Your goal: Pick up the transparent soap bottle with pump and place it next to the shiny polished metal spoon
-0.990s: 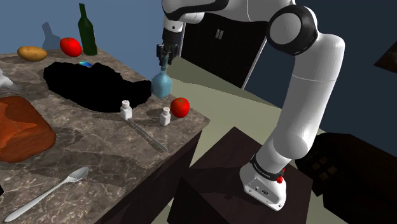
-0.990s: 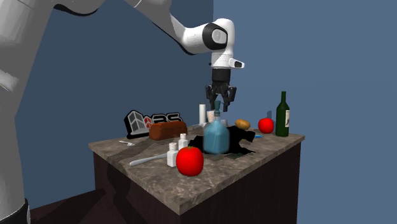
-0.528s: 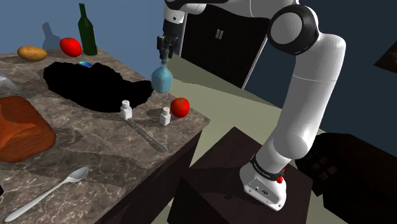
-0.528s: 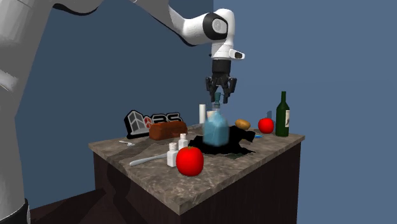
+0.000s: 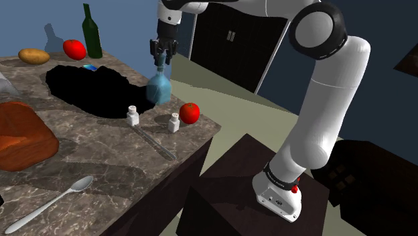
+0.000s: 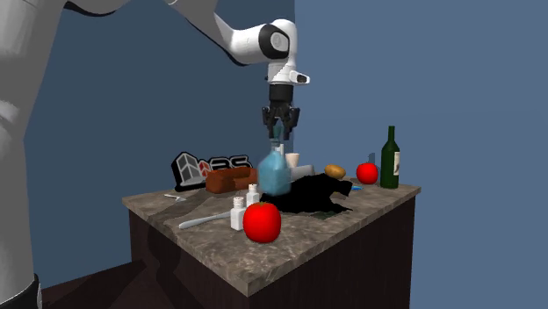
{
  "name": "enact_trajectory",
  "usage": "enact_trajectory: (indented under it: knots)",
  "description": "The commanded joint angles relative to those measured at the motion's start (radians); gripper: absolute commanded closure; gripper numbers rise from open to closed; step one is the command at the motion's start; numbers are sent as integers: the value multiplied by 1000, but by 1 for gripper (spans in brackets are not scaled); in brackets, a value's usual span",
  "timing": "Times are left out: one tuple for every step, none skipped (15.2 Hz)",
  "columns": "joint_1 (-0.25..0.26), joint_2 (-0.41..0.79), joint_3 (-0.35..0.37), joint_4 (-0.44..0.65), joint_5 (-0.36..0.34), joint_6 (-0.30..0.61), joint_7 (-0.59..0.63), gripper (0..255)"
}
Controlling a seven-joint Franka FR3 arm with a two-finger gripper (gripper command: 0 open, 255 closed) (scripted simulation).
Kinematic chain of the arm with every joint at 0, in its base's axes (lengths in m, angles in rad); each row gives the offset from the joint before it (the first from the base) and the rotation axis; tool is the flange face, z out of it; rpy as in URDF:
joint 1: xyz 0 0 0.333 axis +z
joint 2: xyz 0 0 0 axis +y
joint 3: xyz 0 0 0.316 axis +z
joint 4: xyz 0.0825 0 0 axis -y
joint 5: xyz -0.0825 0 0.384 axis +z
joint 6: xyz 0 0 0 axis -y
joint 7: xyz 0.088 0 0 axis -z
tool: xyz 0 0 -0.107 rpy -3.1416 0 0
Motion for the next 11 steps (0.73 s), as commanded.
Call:
enact_trajectory:
  knots:
    - [30, -14, 17, -24, -5, 15, 48, 255]
    - [44, -15, 25, -26, -8, 18, 70, 255]
    - [58, -15, 33, -27, -11, 20, 92, 255]
    - [71, -14, 41, -26, -13, 22, 114, 255]
    - [85, -13, 48, -24, -16, 23, 136, 255]
    - [99, -10, 56, -21, -19, 24, 159, 255]
    - [113, -6, 64, -16, -23, 25, 181, 255]
    - [128, -1, 71, -10, -26, 25, 203, 255]
    - [142, 4, 79, -3, -30, 25, 225, 255]
    - [156, 11, 86, 6, -34, 24, 248, 255]
    - [171, 18, 93, 16, -38, 23, 270, 255]
